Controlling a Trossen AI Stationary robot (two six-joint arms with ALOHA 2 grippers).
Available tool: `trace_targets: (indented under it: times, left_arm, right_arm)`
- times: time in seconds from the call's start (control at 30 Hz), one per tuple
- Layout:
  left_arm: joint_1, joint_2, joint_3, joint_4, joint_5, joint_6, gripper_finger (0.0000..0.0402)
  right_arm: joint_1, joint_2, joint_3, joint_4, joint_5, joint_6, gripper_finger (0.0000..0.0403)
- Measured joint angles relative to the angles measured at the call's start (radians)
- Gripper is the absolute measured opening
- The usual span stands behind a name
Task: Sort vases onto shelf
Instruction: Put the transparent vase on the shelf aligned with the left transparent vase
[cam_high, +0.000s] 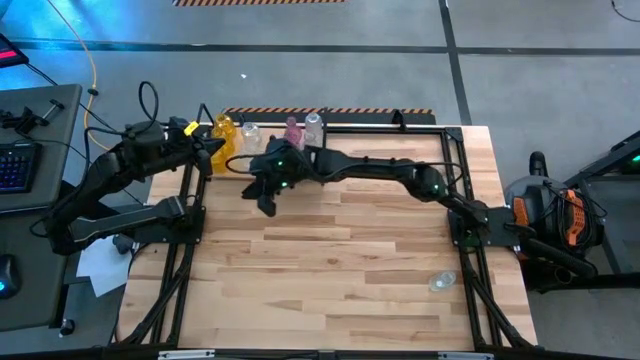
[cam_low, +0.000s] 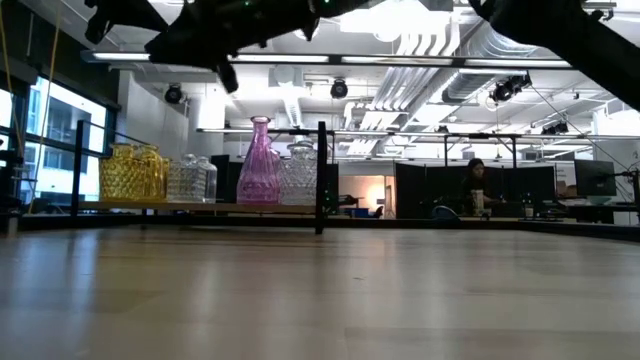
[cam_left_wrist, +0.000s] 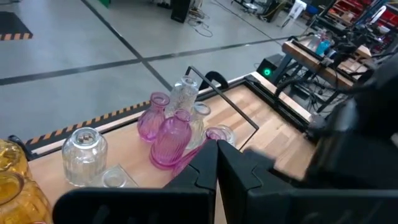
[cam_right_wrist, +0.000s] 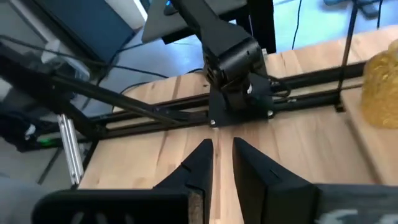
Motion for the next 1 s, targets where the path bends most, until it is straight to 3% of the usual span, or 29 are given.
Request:
trace_targets:
  times: [0.23, 0.53, 0.63, 0.77, 0.9, 1.0]
  left_arm:
    - [0.0, 0.006, 0.0, -0.034, 0.032, -0.008, 0.0]
    - [-0.002, 0.168, 0.0, -0.156, 0.323, 0.17, 0.0]
    - [-0.002, 0.25, 0.053, -0.217, 0.353, 0.251, 0.0]
    - [-0.002, 0.398, 0.211, -0.404, 0.294, 0.445, 0.0]
    - [0.005, 0.57, 0.382, -0.602, 0.108, 0.625, 0.0]
    - [0.019, 0.69, 0.475, -0.688, 0.038, 0.747, 0.0]
  right_arm:
    - [-0.02, 0.014, 0.016, -0.085, 0.0, 0.024, 0.0044]
    - [-0.073, -0.091, 0.016, -0.174, 0.027, 0.008, 0.0044]
    - [-0.09, -0.146, 0.016, -0.212, 0.065, -0.003, 0.0044]
    - [-0.103, -0.227, 0.016, -0.277, 0.147, -0.031, 0.0044]
    - [-0.112, -0.294, 0.017, -0.339, 0.219, -0.055, 0.0044]
    - [-0.118, -0.321, 0.017, -0.381, 0.251, -0.074, 0.0044]
